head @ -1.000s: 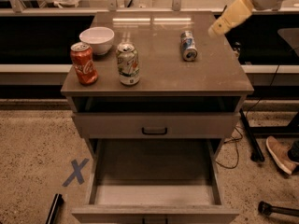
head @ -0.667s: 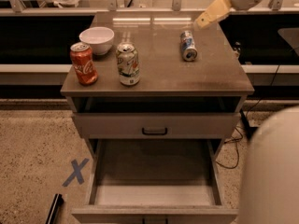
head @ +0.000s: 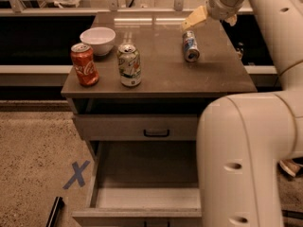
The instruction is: Place redbull can into middle drawer
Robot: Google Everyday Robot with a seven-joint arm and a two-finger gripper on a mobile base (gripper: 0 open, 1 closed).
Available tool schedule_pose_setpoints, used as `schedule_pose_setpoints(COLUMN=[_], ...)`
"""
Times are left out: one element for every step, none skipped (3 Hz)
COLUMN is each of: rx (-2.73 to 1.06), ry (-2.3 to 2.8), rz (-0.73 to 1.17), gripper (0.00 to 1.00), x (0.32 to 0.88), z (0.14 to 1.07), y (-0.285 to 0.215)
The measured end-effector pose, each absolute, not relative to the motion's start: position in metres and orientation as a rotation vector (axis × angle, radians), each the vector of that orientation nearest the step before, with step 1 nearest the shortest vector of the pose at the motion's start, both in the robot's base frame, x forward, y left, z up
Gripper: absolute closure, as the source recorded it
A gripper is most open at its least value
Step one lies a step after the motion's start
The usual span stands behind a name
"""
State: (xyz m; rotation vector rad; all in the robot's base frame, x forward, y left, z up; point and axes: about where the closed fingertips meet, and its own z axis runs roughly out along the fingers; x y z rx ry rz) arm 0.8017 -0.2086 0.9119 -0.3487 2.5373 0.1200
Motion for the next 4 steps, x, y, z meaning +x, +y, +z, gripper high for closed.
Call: schedule_pose_setpoints(rx=[-0.313,-0.309,-0.332,-0.433], ry=[2.58,2.623,2.639,2.607], rz=[0.079,0.071,0.105,0.169], gripper=[0.0,0.18,0.42,0.66], x=[0.821,0.83,0.833,0.83], z=[0.885,0.857,0.84,0.842], y=[-0.194,-0.183,-0.177,-0.171])
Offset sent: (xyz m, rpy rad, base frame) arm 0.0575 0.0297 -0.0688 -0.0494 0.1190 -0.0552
